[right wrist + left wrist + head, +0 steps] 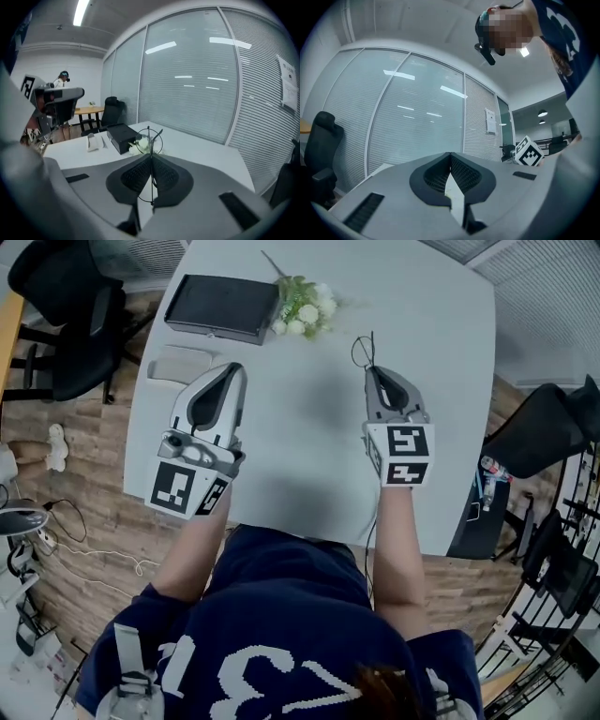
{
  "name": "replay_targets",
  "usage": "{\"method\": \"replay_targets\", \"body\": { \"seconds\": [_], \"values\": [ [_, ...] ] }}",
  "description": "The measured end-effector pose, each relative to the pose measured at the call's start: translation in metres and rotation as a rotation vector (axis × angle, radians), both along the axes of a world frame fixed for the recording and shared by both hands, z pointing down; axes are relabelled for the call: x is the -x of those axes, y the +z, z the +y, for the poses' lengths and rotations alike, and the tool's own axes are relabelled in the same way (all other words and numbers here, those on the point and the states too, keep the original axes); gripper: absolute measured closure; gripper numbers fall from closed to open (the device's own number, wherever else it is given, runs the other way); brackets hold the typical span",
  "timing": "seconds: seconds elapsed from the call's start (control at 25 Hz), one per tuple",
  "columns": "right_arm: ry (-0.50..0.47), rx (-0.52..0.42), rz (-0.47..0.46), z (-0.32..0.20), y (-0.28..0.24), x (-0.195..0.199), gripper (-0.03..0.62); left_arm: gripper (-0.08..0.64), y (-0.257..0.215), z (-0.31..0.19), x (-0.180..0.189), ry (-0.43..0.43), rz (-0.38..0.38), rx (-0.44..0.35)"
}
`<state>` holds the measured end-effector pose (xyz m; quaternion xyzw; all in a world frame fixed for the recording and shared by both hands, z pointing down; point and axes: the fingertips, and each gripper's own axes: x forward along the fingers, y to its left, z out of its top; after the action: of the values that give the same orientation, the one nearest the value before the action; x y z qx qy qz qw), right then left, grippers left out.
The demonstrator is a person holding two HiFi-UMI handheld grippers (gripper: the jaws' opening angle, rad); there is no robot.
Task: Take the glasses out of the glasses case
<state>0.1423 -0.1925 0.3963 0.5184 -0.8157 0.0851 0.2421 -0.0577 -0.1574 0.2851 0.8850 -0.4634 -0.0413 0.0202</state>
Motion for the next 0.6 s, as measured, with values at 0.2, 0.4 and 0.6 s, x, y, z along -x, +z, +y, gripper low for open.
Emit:
{"method": "replay_targets", "body": {
  "seconds": [0.2,0.4,0.6],
  "values": [
    [0.046,0.171,0.060,0.024,0.085,-0.019,0.565,0.546,0.016,0.003,-0.007,0.021,-0.015,0.036],
    [0.062,0.303,0.097,0.047,0.141,-0.024,0.565,0.546,0.028,0.009,-0.008,0.024,-0.034,0.070],
    [0.064,0.369,0.124,0.058,0.169,-0.022,0.563,0.546,0.036,0.013,-0.005,0.021,-0.042,0.086]
  ]
}}
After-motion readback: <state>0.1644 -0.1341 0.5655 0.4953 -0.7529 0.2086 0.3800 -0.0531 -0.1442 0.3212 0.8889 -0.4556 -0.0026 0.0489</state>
